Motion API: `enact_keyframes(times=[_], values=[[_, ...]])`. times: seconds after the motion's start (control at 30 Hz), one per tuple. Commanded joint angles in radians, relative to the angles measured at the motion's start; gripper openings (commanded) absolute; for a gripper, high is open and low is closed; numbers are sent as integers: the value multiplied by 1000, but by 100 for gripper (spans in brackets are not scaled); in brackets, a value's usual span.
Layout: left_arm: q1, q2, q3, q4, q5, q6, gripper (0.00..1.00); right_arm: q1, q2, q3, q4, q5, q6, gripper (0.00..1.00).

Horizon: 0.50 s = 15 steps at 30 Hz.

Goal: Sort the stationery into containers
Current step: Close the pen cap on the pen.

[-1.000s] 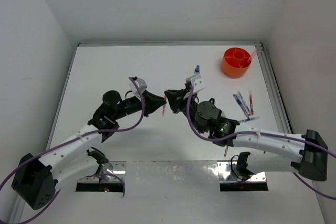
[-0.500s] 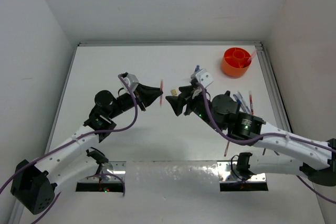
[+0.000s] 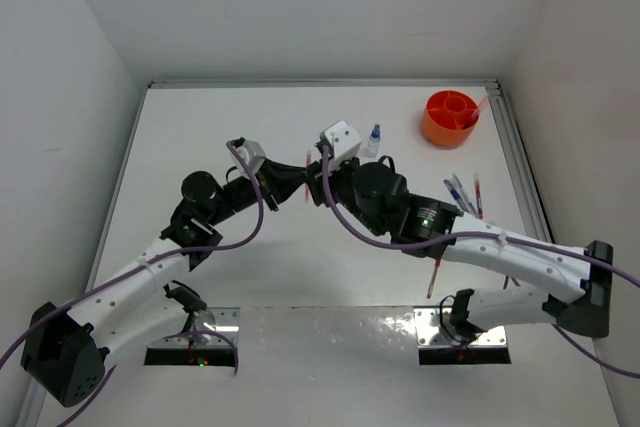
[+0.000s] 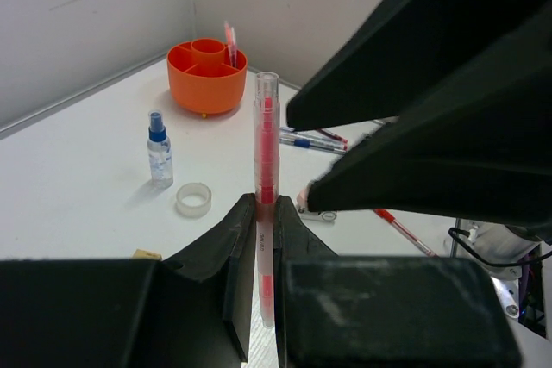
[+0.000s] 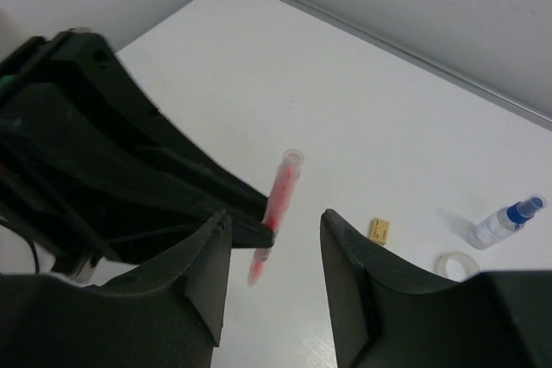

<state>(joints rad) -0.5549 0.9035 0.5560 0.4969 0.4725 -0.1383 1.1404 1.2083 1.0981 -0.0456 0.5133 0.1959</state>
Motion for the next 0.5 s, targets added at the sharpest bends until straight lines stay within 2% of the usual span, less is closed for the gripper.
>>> enact_keyframes(times=[0.0, 0.47], values=[[-2, -8, 42, 51, 3, 3, 0, -40, 8, 63, 72, 12, 48, 44], [-2, 2, 38, 86, -18, 6, 0, -140, 54, 5, 133, -134, 181, 33]])
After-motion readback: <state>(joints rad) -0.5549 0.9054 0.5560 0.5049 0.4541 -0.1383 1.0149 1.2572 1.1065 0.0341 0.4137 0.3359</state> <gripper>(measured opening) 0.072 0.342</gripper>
